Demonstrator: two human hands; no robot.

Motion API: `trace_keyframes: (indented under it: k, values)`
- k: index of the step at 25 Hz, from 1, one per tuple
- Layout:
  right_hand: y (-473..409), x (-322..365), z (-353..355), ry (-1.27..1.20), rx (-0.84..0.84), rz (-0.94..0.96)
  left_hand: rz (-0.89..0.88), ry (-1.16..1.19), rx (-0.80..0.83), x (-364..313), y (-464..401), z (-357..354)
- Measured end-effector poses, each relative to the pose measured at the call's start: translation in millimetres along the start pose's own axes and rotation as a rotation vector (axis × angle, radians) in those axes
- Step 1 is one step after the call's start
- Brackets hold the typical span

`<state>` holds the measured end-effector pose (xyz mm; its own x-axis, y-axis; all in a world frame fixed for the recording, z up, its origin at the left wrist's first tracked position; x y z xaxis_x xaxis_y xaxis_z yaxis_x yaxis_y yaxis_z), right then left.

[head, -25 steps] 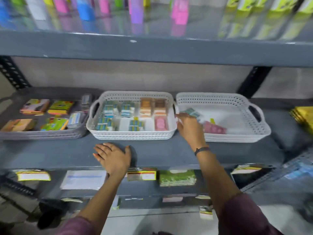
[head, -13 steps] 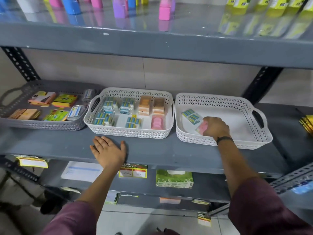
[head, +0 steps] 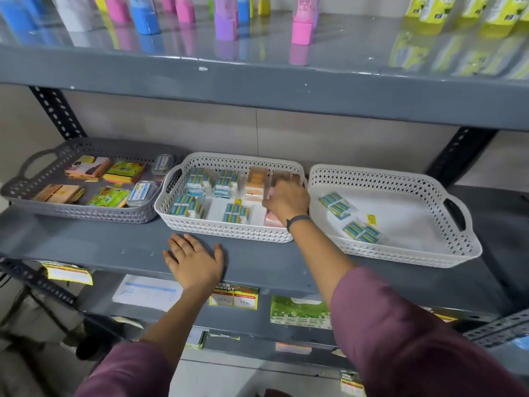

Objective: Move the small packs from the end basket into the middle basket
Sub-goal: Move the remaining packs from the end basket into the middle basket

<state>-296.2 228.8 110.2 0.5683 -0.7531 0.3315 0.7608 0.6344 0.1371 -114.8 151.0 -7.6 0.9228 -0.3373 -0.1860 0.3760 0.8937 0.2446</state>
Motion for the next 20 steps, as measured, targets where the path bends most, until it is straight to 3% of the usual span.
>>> trace_keyframes:
  k: [4, 7, 9, 10, 12, 14, 18, 20]
  values:
    - [-6.7, -6.0, -13.0, 0.109, -0.02, 0.009, -0.001, 0.0, 0.002, 1.0, -1.8, -1.0]
    - [-12.8, -30.4, 10.8, 0.065, -0.395, 0.059, 0.002, -0.005, -0.006, 1.2, -2.9, -1.8]
    - [-23.3, -65.2, 26.6, -0.021, -0.459, -0.047, 0.007, -0.013, -0.005, 0.2, -3.2, -1.1]
    - [-31.1, -86.0, 27.8, -0.057, -0.372, -0.138, 0.01, -0.015, -0.004, -0.4, -2.7, -0.8]
    - [-40.1, -121.9, 16.6, -0.003, -0.013, -0.287, 0.013, -0.014, -0.011, -0.9, -2.2, -0.8]
    - [-38.2, -139.7, 2.0, 0.092, 0.24, -0.301, 0.014, -0.018, -0.018, -1.6, -1.0, -0.1]
    - [-40.7, -139.0, 1.0, 0.169, 0.157, -0.255, 0.017, -0.021, -0.028, -1.0, -1.6, -0.1]
    - [-41.2, -140.3, 4.8, 0.057, 0.177, -0.316, 0.014, -0.015, -0.022, -0.1, -2.2, -0.8]
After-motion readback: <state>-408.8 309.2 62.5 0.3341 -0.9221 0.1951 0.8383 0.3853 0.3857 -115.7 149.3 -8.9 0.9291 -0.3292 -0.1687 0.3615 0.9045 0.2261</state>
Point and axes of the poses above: each hand's wrist, its own y-axis away from the middle knuckle, its own z-axis out of the back of the hand, x = y × z, the point moved 2 cm from there along -y, towards the middle knuckle, and after that the axes turned 12 degrees about x, right-handed, at the moved point
